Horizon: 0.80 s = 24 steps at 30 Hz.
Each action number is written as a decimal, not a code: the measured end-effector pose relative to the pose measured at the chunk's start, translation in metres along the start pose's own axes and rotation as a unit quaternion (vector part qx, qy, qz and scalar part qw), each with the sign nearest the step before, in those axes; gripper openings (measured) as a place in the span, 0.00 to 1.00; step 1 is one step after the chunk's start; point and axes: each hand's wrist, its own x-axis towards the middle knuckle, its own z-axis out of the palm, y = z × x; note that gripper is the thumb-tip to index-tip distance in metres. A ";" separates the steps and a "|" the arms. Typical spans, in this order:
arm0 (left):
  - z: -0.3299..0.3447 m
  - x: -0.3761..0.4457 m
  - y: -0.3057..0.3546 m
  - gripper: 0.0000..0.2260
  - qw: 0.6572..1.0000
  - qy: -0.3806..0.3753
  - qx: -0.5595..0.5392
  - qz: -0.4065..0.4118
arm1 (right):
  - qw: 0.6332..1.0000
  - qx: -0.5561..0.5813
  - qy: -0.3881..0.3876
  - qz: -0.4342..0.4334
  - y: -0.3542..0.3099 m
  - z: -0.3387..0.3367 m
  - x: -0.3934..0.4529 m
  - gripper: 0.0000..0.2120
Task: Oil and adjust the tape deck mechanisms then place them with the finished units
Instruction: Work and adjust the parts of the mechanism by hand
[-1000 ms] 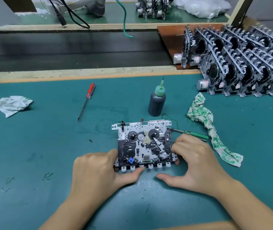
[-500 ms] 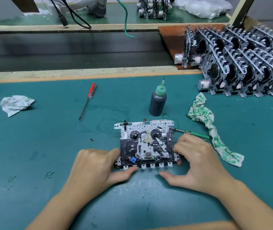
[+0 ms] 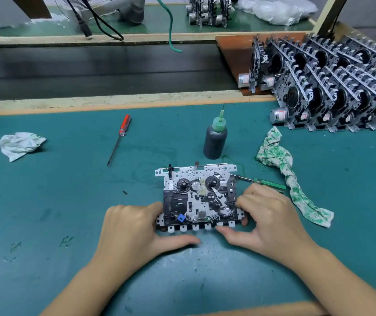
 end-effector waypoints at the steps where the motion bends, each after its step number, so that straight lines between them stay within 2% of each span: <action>1: -0.001 0.000 -0.001 0.32 1.000 -0.012 -0.009 -0.001 | 1.000 -0.003 0.003 0.003 0.000 0.000 0.000 0.24; 3: -0.001 0.000 -0.001 0.33 0.999 -0.029 -0.013 0.005 | 1.000 -0.007 0.003 0.008 0.001 0.000 -0.001 0.25; 7: -0.002 -0.003 -0.003 0.31 0.997 -0.028 -0.019 0.068 | 0.999 -0.041 0.011 0.026 -0.003 -0.001 0.000 0.26; 13: -0.001 -0.004 0.001 0.32 0.999 -0.017 0.014 0.028 | 1.000 0.002 -0.028 0.001 0.001 -0.005 -0.001 0.25; 17: -0.010 -0.004 0.000 0.35 0.999 -0.038 -0.008 0.018 | 0.997 0.030 -0.058 0.028 -0.008 -0.012 0.004 0.24; 20: -0.022 -0.001 0.004 0.30 0.992 -0.031 -0.123 -0.024 | 0.978 0.178 -0.066 0.090 -0.018 -0.017 0.006 0.20; 22: -0.028 0.000 0.004 0.27 0.972 0.011 -0.223 -0.065 | 0.960 0.240 -0.063 0.130 -0.026 -0.018 0.007 0.26; 24: -0.034 0.002 0.006 0.31 0.953 0.054 -0.282 -0.093 | 0.941 0.292 -0.055 0.159 -0.033 -0.019 0.012 0.30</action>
